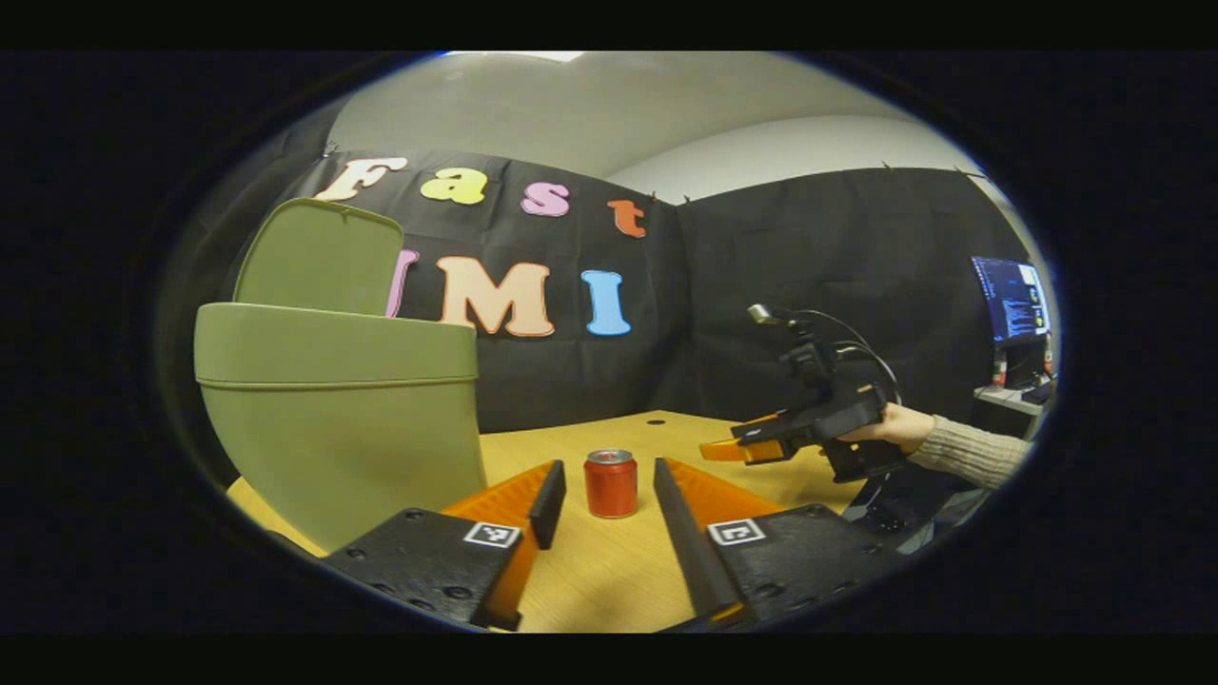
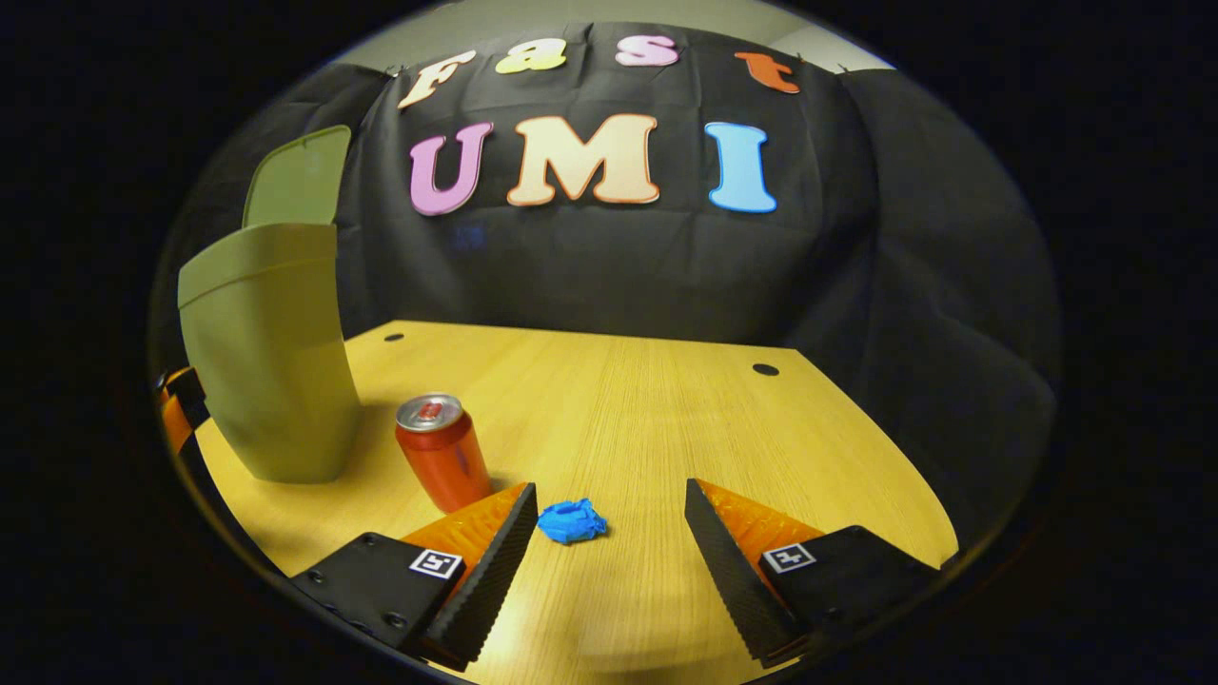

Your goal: Press the lid of the desktop garbage bin to open it, pick up the crumpled paper on the desktop and throw it into the bin, then pick up the pop can on the desktop and drop it into the bin, and finally close the garbage bin lid.

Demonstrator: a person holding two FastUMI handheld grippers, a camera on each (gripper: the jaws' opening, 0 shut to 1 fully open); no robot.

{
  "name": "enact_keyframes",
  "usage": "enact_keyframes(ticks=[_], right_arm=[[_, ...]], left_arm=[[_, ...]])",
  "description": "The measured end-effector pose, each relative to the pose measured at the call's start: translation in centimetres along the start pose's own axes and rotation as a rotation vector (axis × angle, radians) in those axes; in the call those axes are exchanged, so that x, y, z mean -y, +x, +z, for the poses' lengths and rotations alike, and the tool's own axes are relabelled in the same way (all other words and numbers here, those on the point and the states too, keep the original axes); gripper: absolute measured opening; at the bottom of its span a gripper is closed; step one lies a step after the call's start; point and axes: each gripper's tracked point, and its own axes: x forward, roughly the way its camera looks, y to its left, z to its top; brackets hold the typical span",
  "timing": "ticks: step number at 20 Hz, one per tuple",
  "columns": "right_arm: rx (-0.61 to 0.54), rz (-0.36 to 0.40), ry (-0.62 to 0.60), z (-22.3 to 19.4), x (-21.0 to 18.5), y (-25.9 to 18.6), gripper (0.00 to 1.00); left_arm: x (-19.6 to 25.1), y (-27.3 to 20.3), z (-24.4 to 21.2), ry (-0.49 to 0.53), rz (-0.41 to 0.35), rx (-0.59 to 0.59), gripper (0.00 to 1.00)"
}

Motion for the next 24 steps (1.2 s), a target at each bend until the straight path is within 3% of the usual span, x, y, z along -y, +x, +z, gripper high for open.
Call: enact_keyframes(ticks=[1,7,9,15,18,21,22,24], right_arm=[[-0.031,0.003,-0.011,-0.1,-0.3,0.6,0.97],[-0.168,0.024,-0.064,-1.3,-0.9,4.1,0.99],[-0.207,0.035,-0.071,-1.9,-1.3,5.0,0.99],[-0.254,0.085,-0.058,-2.6,-2.3,6.5,0.98],[-0.275,0.087,-0.073,-3.3,-2.4,6.8,0.79],[-0.282,0.094,-0.081,-3.5,-2.5,6.8,0.42],[-0.274,0.095,-0.075,-3.2,-2.6,6.8,0.42],[-0.257,0.083,-0.046,-2.7,-2.5,6.8,0.28]], left_arm=[[0.0,0.0,-0.1,0.017,-0.002,-0.001,0.78],[0.1,0.4,-1.2,0.030,-0.019,-0.026,1.00],[-0.4,0.4,-1.4,0.034,-0.007,-0.034,0.94],[-1.3,1.1,-3.2,0.007,0.019,-0.086,0.94],[-1.6,1.3,-3.8,-0.003,0.028,-0.108,0.94],[-2.0,1.3,-3.7,0.002,0.040,-0.103,0.94],[-2.0,1.3,-3.7,0.007,0.041,-0.101,0.94],[-1.9,1.2,-3.6,0.014,0.045,-0.105,0.94]])
